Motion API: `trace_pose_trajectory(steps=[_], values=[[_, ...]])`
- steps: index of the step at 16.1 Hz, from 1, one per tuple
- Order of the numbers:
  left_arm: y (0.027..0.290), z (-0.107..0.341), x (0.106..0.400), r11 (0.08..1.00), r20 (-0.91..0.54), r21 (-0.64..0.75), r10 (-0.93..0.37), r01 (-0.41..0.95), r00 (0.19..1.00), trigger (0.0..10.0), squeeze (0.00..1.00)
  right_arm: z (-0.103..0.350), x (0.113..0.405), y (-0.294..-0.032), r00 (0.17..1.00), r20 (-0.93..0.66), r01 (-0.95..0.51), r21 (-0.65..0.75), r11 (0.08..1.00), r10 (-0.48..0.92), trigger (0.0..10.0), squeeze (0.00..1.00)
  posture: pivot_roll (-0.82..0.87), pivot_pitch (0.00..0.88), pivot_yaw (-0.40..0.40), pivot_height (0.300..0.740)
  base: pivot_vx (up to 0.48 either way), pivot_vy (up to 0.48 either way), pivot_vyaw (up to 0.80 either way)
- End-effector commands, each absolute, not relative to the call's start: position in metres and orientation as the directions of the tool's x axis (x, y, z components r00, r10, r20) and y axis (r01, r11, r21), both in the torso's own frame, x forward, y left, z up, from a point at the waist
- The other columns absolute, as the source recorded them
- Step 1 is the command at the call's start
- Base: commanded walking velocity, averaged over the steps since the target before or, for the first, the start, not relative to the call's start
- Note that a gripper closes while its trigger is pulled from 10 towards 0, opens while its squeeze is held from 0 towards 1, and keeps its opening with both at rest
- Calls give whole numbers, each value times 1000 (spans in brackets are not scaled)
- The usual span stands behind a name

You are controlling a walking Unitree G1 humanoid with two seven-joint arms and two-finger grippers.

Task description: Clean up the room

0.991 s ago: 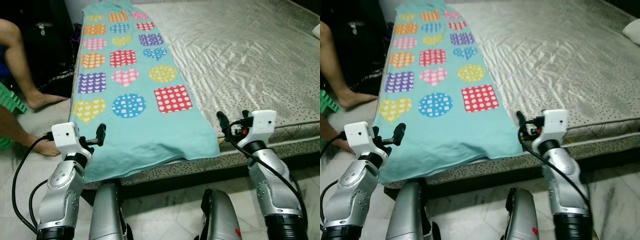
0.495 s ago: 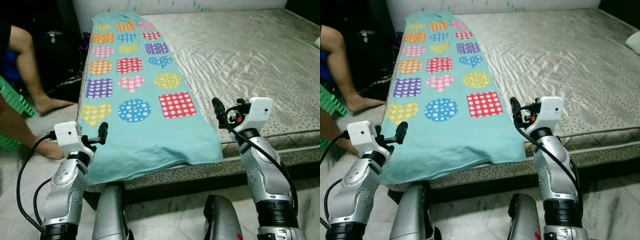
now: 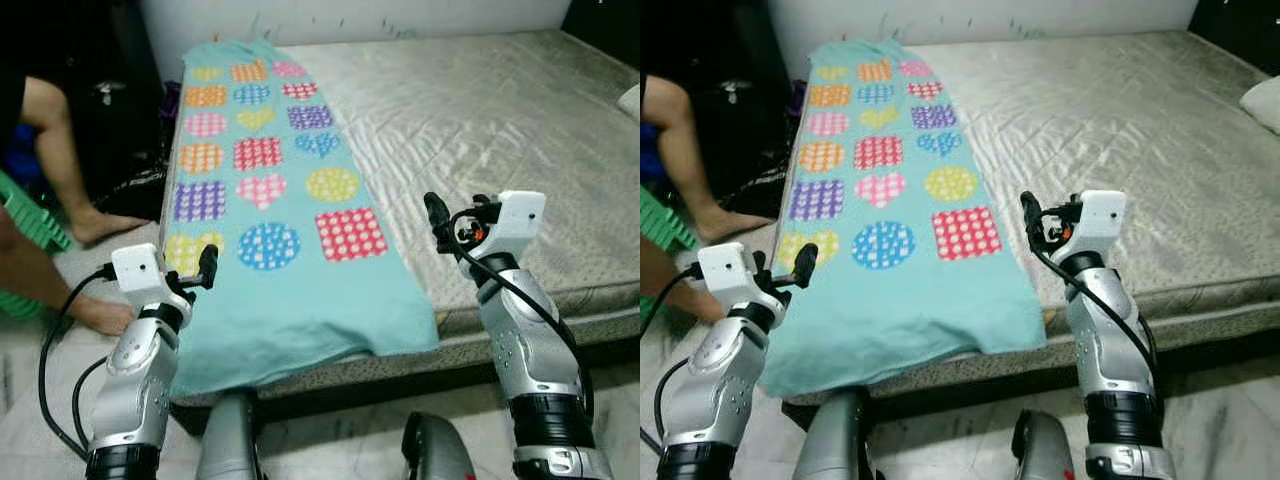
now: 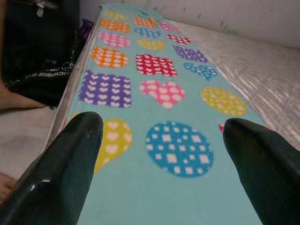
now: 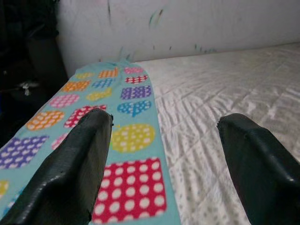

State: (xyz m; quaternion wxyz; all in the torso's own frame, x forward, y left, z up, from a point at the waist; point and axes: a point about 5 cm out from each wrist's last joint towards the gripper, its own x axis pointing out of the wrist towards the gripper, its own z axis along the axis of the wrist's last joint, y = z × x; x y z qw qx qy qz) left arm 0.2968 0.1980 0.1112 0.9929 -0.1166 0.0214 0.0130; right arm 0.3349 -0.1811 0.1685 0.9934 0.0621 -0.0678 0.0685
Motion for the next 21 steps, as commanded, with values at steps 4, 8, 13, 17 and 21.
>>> trace_pose_trajectory(steps=[4, 8, 13, 17, 21], values=[[197, 114, 301, 975, -32, -222, 9, -16, 999, 10000, 0, 169, 338, -179, 981, 150, -140, 127, 982, 120, 10000, 0, -8, 0, 23, 694, 0, 0, 0], [197, 115, 304, 975, -28, -221, 8, -14, 1000, 10000, 0, 168, 340, -178, 981, 151, -139, 130, 982, 119, 10000, 0, -4, 0, 24, 739, 0, 0, 0], [197, 114, 307, 977, -28, -215, 1, -7, 1000, 10000, 0, 164, 342, -175, 982, 147, -141, 131, 981, 122, 10000, 0, -3, 0, 30, 740, 0, 0, 0], [195, 110, 312, 977, -39, -211, -12, 4, 999, 10000, 0, 155, 347, -167, 982, 133, -150, 134, 980, 132, 10000, 0, -3, 0, 30, 740, 0, 0, 0], [186, 104, 318, 978, -57, -208, -21, 9, 998, 10000, 0, 138, 351, -156, 986, 91, -147, 128, 981, 136, 10000, 0, -5, 0, 26, 740, 0, 0, 0]])
